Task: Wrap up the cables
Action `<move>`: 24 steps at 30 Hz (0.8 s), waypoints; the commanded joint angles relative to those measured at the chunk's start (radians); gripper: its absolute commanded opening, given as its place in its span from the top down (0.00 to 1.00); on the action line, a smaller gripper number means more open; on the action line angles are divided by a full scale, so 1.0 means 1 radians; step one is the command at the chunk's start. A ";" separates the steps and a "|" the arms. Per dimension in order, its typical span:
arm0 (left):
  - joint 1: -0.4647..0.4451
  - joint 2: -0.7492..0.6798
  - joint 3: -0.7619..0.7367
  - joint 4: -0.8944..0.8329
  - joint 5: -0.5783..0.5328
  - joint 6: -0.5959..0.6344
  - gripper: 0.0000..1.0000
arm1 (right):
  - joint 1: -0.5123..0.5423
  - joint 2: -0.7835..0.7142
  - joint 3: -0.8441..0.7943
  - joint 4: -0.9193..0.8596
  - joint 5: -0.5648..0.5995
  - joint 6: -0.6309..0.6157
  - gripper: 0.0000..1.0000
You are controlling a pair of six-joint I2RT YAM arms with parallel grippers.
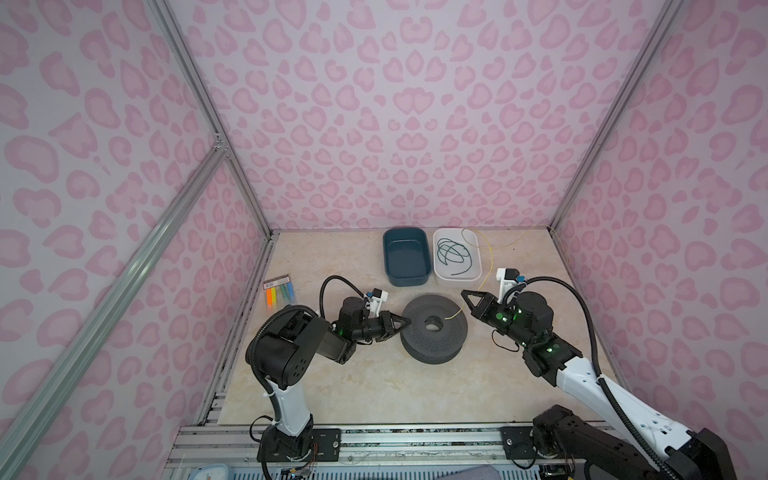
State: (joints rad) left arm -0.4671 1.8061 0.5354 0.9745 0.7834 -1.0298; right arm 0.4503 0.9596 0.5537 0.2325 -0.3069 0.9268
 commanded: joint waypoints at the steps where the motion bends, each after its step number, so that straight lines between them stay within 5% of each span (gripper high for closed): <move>1: 0.001 -0.064 0.020 -0.129 -0.061 0.099 0.90 | 0.001 0.002 0.010 -0.004 0.000 -0.012 1.00; 10: -0.028 -0.340 0.224 -0.818 -0.236 0.409 0.96 | 0.000 -0.013 0.043 -0.026 0.003 -0.030 1.00; 17: -0.157 -0.454 0.507 -1.333 -0.602 0.657 0.96 | -0.021 -0.039 0.050 -0.042 0.003 -0.043 1.00; 24: -0.348 -0.397 0.698 -1.547 -0.975 0.755 0.96 | -0.057 -0.069 0.041 -0.053 -0.002 -0.049 1.00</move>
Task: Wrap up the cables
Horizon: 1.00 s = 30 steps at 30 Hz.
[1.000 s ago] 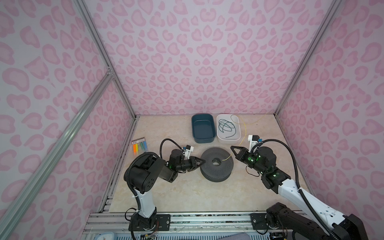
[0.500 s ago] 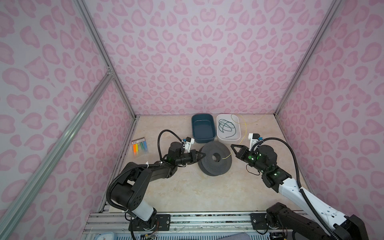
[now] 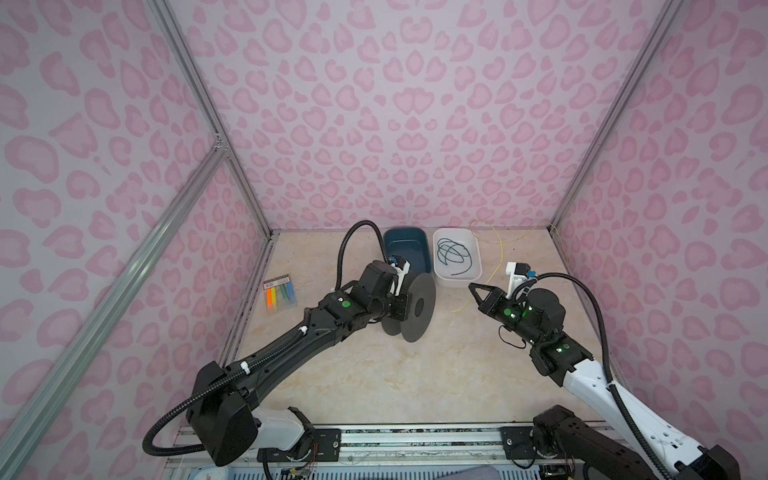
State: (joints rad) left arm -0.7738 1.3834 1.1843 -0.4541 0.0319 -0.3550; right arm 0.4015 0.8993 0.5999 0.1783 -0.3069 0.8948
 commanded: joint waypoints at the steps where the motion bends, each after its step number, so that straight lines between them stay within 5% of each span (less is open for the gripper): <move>1: -0.064 0.038 0.065 -0.128 -0.253 0.090 0.96 | -0.011 -0.014 -0.004 -0.005 -0.001 -0.019 1.00; 9: -0.210 0.169 0.155 -0.166 -0.441 0.130 0.96 | -0.038 -0.053 -0.018 -0.037 -0.003 -0.023 1.00; 30: -0.189 0.176 0.106 -0.048 -0.185 0.045 0.96 | -0.047 -0.055 -0.030 -0.024 -0.018 -0.013 1.00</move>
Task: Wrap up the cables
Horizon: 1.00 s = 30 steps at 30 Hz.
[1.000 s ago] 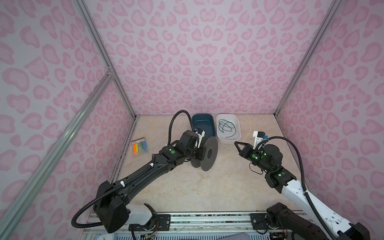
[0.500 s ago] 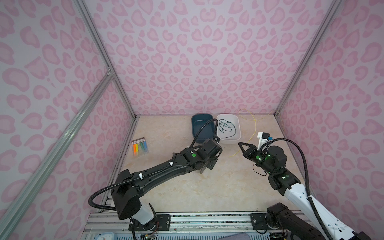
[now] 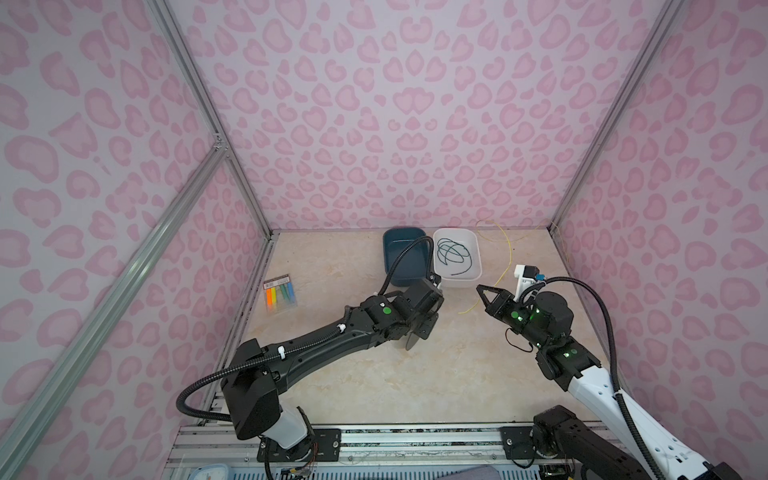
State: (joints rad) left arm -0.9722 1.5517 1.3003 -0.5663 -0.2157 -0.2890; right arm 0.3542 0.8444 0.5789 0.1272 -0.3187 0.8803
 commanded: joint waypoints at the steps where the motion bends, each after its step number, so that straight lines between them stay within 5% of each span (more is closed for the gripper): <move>1: 0.009 0.013 -0.013 0.066 0.064 -0.022 0.96 | 0.000 -0.002 -0.009 0.025 -0.006 0.002 1.00; 13: 0.027 0.023 -0.020 0.063 0.081 -0.027 0.92 | -0.002 -0.006 -0.012 0.024 -0.005 0.003 1.00; 18: 0.027 0.013 -0.017 0.053 0.075 -0.018 0.74 | 0.000 -0.003 -0.016 0.031 -0.008 0.006 1.00; 23: 0.027 -0.011 0.037 0.018 0.105 0.004 0.44 | 0.000 0.004 -0.011 0.034 -0.012 0.006 1.00; 30: 0.068 -0.153 0.054 -0.043 -0.015 0.028 0.39 | 0.008 0.048 0.015 0.056 -0.041 0.003 1.00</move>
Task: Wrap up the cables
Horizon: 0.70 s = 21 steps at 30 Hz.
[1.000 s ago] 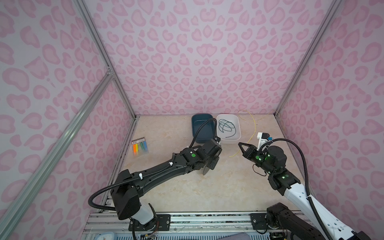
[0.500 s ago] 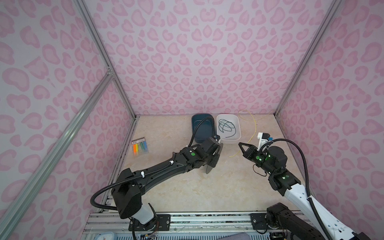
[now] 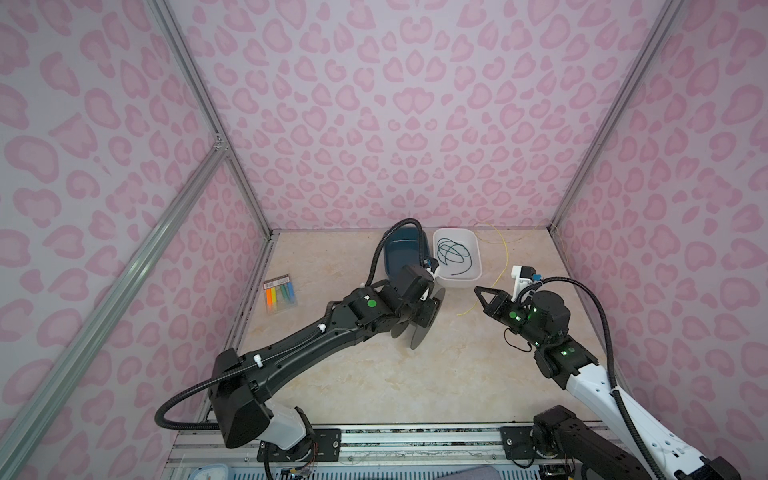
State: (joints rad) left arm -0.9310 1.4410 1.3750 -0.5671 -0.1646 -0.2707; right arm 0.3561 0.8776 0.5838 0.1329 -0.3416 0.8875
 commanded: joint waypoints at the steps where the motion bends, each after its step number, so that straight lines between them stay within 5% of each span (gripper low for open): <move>1: 0.047 -0.061 -0.053 -0.046 -0.061 0.003 0.39 | 0.010 0.027 0.015 0.058 -0.022 -0.006 1.00; 11: 0.157 -0.119 -0.298 0.072 0.124 -0.014 0.60 | 0.166 0.245 0.223 0.059 -0.057 -0.124 1.00; 21: 0.158 -0.108 -0.321 0.095 0.088 0.038 0.83 | 0.208 0.467 0.355 0.055 -0.124 -0.181 1.00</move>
State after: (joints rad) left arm -0.7742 1.3258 1.0580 -0.5064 -0.0673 -0.2604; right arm 0.5583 1.3182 0.9199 0.1719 -0.4377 0.7452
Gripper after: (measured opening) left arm 0.180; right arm 0.049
